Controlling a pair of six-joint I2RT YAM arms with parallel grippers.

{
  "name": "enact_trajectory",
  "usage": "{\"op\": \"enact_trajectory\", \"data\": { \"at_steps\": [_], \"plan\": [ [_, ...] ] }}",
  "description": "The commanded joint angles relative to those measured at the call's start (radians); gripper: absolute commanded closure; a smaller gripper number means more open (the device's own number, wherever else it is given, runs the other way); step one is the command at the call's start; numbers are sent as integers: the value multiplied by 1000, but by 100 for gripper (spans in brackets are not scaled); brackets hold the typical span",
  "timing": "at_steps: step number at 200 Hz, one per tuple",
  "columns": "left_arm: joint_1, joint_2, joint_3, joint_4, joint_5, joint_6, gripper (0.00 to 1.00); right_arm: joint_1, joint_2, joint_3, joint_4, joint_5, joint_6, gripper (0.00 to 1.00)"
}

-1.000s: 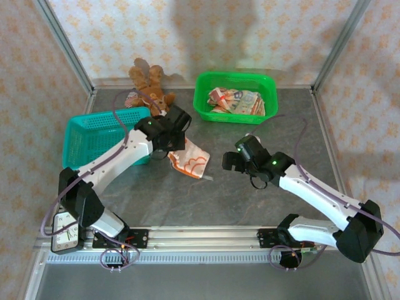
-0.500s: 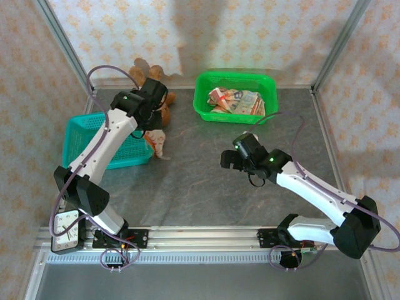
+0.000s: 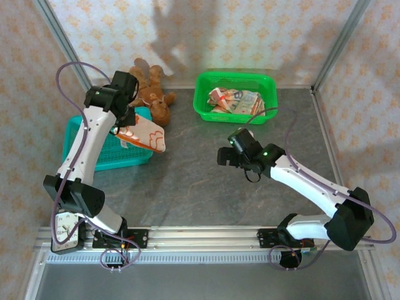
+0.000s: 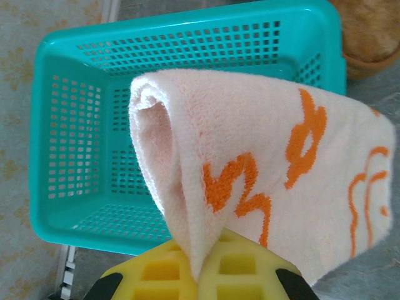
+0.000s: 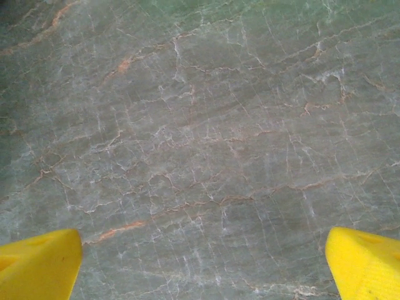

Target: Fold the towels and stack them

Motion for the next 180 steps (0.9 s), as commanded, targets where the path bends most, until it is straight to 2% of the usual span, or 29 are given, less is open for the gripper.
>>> {"op": "enact_trajectory", "data": {
  "at_steps": [1,44,92,180],
  "plan": [
    [16,-1,-26,19,-86,44,100,-4,20,36,-14,16,-27,1],
    [71,52,-152,133,-112,50,100,-7,35,44,-6,16,-41,1],
    [98,138,-245,247,-201,44,100,-15,43,35,11,3,-43,1],
    [143,279,-255,289,-258,28,100,-21,47,13,28,-3,-33,1]
  ]
}}
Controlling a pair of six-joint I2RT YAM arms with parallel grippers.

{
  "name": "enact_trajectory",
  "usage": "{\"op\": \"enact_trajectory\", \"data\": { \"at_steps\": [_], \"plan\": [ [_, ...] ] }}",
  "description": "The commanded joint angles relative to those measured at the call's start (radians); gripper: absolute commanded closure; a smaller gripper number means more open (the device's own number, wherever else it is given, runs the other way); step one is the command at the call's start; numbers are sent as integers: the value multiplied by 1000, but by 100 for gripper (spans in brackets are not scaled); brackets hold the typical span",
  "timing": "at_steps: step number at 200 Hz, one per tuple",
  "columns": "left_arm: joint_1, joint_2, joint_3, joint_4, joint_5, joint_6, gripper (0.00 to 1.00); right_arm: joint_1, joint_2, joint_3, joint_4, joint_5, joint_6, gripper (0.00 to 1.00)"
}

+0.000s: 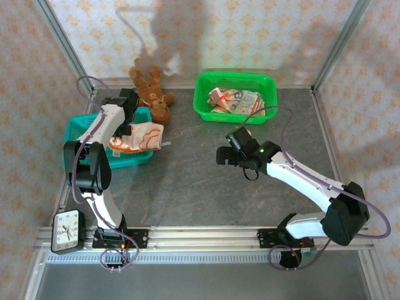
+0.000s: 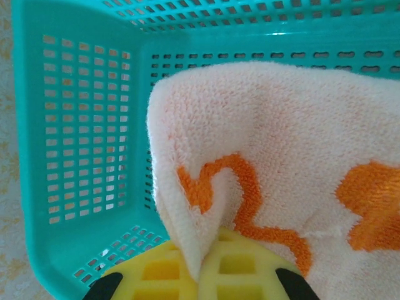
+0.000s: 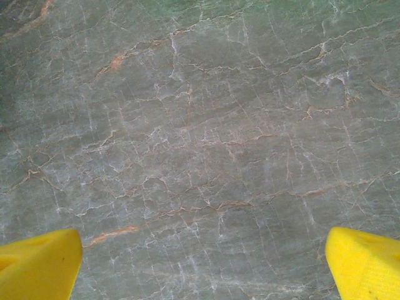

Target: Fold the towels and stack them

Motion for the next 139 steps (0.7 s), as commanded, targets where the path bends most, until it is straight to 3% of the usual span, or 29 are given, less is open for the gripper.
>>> {"op": "enact_trajectory", "data": {
  "at_steps": [1,139],
  "plan": [
    [11,24,8,13,-68,-5,100,-8,-1,0,21,8,-4,1],
    [51,68,-16,5,-141,-38,100,-17,-11,-13,18,4,-9,1]
  ]
}}
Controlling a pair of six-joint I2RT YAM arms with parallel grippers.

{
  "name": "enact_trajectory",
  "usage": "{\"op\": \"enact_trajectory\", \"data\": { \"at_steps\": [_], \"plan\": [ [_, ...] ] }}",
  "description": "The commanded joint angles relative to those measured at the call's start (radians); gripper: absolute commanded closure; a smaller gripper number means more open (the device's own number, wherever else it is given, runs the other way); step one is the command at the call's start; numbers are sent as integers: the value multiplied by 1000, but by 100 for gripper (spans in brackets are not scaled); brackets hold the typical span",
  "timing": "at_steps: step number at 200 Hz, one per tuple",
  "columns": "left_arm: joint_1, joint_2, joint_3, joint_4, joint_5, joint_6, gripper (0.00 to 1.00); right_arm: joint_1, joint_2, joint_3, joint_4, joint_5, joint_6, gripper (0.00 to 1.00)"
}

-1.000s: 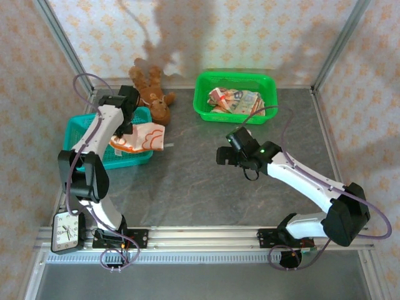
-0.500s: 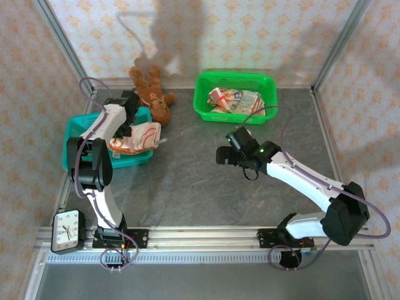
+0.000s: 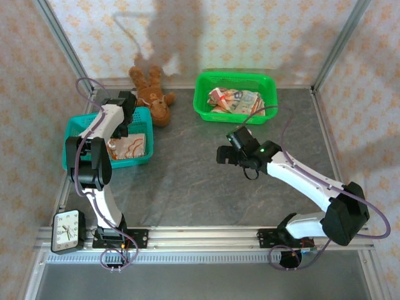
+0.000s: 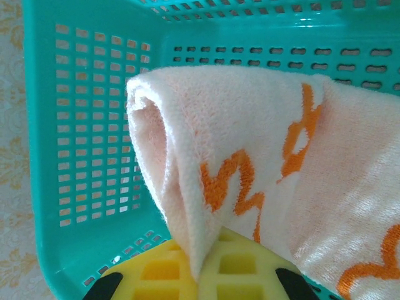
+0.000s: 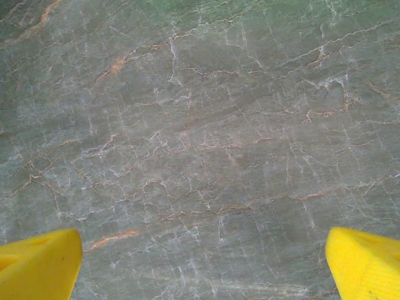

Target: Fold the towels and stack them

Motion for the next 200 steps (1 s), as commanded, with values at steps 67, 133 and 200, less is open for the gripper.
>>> {"op": "enact_trajectory", "data": {
  "at_steps": [67,133,200],
  "plan": [
    [23,53,1,-35,-88,-39,100,-11,-10,-14,16,4,-5,1],
    [39,61,0,-67,-121,-68,100,-11,8,3,19,0,-3,1],
    [45,55,42,-99,-119,-73,31,-17,28,26,19,-4,-13,1]
  ]
}}
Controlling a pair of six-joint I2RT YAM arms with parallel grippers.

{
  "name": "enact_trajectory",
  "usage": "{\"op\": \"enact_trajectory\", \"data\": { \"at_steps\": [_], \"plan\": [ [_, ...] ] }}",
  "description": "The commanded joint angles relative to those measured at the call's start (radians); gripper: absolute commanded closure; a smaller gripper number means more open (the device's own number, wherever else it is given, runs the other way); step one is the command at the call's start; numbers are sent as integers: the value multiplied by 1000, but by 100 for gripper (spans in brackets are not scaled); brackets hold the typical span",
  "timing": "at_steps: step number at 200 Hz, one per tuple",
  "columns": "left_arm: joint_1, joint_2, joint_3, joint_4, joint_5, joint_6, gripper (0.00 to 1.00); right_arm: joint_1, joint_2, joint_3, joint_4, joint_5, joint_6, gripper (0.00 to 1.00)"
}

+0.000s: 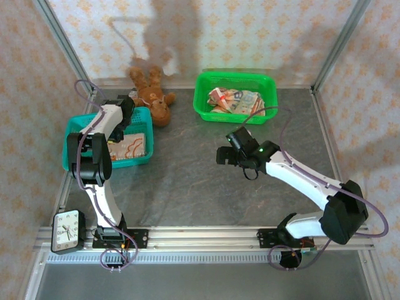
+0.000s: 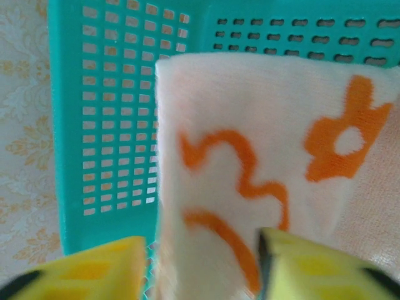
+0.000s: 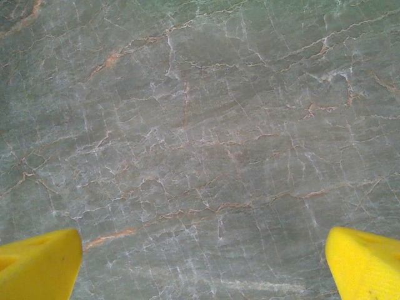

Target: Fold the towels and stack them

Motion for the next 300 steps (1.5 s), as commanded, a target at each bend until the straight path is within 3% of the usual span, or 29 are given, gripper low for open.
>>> {"op": "enact_trajectory", "data": {
  "at_steps": [1,42,79,117,149,181,246,278,294,300],
  "plan": [
    [11,0,41,-50,-34,-20,31,-10,12,35,11,11,-13,1],
    [10,-65,72,-71,31,-32,25,-57,38,76,6,5,-30,1],
    [4,-182,58,-51,265,-63,9,-145,99,182,19,46,-61,1],
    [-63,-344,-20,30,473,-104,0,-281,283,407,13,111,-65,1],
    [-146,-460,-87,93,615,-163,0,-342,505,656,1,102,-88,2],
    [-230,-547,-146,139,652,-234,0,-372,737,915,-35,96,-90,13],
    [-282,-640,-235,147,682,-318,0,-425,1125,1348,-110,90,4,21],
    [-283,-662,-225,110,649,-318,0,-440,1202,1421,-125,76,18,36],
    [-282,-668,-221,105,635,-314,0,-443,1200,1412,-117,69,3,61],
    [-283,-670,-217,102,632,-314,0,-442,1194,1413,-121,70,-2,75]
  ]
}}
